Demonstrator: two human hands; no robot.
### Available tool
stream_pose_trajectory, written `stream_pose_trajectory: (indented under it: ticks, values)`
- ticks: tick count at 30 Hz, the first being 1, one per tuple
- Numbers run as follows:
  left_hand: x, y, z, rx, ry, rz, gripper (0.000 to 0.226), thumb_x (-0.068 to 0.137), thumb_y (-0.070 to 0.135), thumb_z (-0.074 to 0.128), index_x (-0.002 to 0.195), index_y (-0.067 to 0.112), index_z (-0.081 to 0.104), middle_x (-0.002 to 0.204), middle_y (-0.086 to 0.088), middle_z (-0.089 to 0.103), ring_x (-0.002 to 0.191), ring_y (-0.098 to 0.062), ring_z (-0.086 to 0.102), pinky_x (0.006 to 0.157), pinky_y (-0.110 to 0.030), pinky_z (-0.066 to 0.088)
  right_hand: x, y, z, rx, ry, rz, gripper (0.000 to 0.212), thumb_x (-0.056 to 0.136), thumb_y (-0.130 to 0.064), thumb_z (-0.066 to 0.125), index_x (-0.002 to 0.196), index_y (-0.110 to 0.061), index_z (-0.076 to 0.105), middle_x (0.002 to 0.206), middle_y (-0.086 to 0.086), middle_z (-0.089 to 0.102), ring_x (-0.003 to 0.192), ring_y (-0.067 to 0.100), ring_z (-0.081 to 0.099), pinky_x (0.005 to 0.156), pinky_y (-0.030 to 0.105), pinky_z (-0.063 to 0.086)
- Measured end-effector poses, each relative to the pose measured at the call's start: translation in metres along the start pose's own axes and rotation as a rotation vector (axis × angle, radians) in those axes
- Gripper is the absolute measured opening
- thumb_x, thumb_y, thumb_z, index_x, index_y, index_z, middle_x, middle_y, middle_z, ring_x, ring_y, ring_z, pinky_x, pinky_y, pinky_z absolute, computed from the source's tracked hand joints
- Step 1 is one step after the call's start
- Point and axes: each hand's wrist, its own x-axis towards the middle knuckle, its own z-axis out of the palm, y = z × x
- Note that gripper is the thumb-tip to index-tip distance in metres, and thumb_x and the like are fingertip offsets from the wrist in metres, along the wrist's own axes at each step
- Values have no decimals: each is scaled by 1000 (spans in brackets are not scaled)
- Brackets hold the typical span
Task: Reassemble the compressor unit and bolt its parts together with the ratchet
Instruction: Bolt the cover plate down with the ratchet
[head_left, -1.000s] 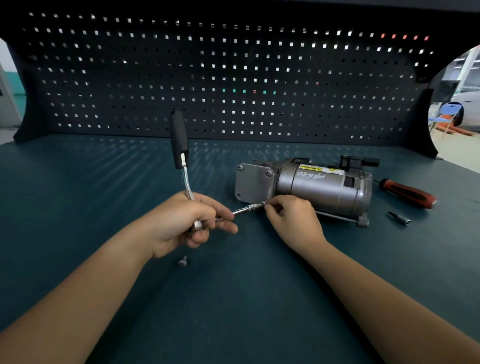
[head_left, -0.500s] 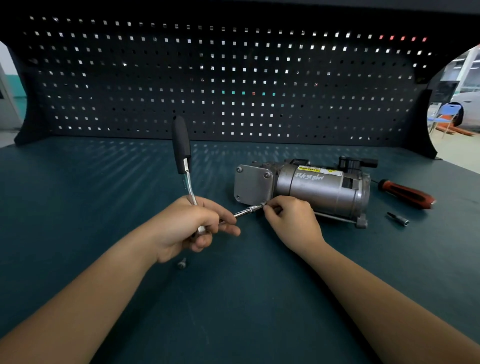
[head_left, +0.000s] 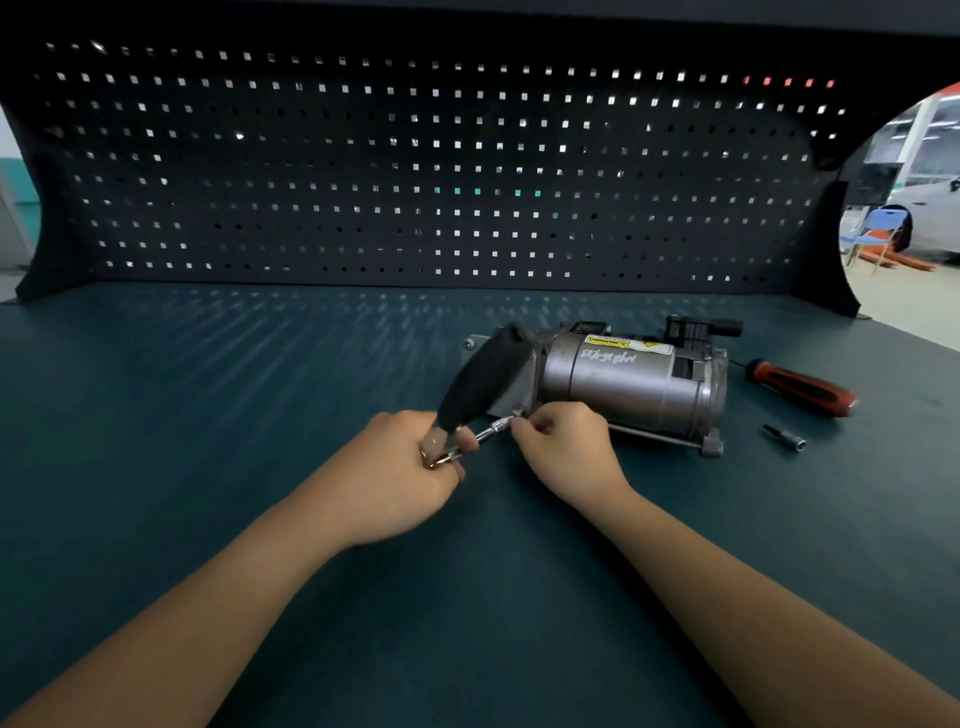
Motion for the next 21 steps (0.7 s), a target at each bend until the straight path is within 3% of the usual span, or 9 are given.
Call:
stream_pose_trajectory:
  ticks: [3,5,7,9,11,14,16,18,21]
  values:
    - [-4,3,1,190,26,122,26,83,11,48,82,32,62,61,17,60,51,-9,49,51,-24,41,-8,-14,6,578,-128,301,41,91,-32,56,56,-10,53,45,5,52,33,11,44,36,16,31]
    - [-7,3,3,409,3,198,28,82,15,47,92,38,60,69,15,62,66,-12,57,61,-30,47,-11,-20,11,775,-162,393,36,89,-26,62,60,-6,56,47,5,55,34,9,46,37,17,35]
    - [-7,3,8,431,43,207,30,83,17,48,105,37,55,77,10,64,72,-14,59,65,-31,49,-11,-23,11,896,-171,449,29,88,-13,63,62,-2,55,43,4,54,30,7,45,35,16,36]
    - [-7,9,15,87,95,115,24,86,15,53,95,37,52,68,4,63,49,-8,52,51,-23,44,-9,-25,9,998,-186,518,25,88,-4,59,64,-4,53,37,-1,51,27,4,42,29,13,33]
    - [-5,17,16,-383,114,-120,21,89,13,55,96,32,53,78,-8,70,32,-7,42,37,-17,35,-8,-27,7,1031,-207,582,23,89,-3,58,67,-5,52,37,-1,51,26,2,42,28,10,30]
    - [0,19,10,-1100,77,-484,14,91,16,51,103,9,56,81,-19,72,28,-5,36,29,-13,30,-6,-28,6,1094,-198,623,23,90,-4,57,67,-6,51,35,-2,48,25,3,41,29,9,30]
    - [1,19,6,-1396,65,-560,16,91,14,47,99,3,57,78,-20,70,27,-2,33,27,-10,27,-7,-29,5,1110,-201,628,23,91,-5,56,68,-6,51,34,-2,48,26,3,42,29,10,31]
    - [0,19,10,-1230,79,-514,14,90,5,47,94,3,60,71,-15,70,27,-2,32,28,-10,24,-8,-29,6,1086,-219,613,20,92,-9,56,73,-5,52,38,0,52,27,4,43,30,11,32]
    - [-6,15,18,-489,152,-186,35,86,-4,48,81,27,65,60,5,67,33,-8,41,34,-14,30,-11,-27,6,978,-250,577,21,93,-16,54,76,-5,54,50,5,56,30,7,43,30,13,32]
